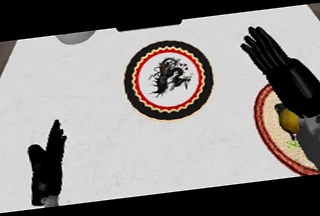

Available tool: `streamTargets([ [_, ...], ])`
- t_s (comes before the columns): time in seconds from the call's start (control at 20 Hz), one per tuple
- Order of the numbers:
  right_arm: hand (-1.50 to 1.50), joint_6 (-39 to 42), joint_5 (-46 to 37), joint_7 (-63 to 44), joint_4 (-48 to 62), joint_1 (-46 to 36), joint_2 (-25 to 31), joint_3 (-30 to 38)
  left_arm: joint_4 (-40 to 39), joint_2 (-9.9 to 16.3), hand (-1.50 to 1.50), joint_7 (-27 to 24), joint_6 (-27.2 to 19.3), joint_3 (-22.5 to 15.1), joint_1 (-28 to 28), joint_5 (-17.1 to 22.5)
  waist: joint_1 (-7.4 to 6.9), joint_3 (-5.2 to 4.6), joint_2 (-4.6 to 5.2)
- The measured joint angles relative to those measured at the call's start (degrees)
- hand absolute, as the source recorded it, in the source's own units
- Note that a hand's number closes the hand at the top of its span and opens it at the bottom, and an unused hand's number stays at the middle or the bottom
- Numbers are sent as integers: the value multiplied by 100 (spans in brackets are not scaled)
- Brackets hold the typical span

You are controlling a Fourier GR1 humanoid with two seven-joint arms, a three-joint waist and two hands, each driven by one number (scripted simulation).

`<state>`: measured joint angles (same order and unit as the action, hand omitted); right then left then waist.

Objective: Pick the lemon from the placemat and place it in the plate

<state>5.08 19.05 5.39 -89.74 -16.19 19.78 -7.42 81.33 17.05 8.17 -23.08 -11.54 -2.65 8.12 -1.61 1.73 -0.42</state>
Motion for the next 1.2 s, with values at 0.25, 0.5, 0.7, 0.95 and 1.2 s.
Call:
streamTargets([
  [0.25, -150, -1434, -116, -176, 552, -158, -244, 939, 333, 209, 0, -172, 96, -31, 382, -206, 177, -122, 45],
  [0.5, -150, -2406, -1543, -756, 1392, 199, 638, 909, 559, 372, 0, -350, 313, -98, 797, -313, 263, -262, 201],
  [0.7, -150, -4036, -2232, -1222, 1948, 220, 25, 977, 525, 434, 0, -354, 601, -135, 1112, -246, 202, -215, 160],
  [0.95, -150, -5547, -3611, -1948, 2652, 25, -494, 438, 343, 420, 0, -353, 841, -110, 1417, -187, 133, -197, 97],
  [1.2, -150, -5954, -5180, -3248, 2668, -70, -376, 74, 237, 463, 0, -278, 943, -5, 1525, -172, 201, -200, 33],
])
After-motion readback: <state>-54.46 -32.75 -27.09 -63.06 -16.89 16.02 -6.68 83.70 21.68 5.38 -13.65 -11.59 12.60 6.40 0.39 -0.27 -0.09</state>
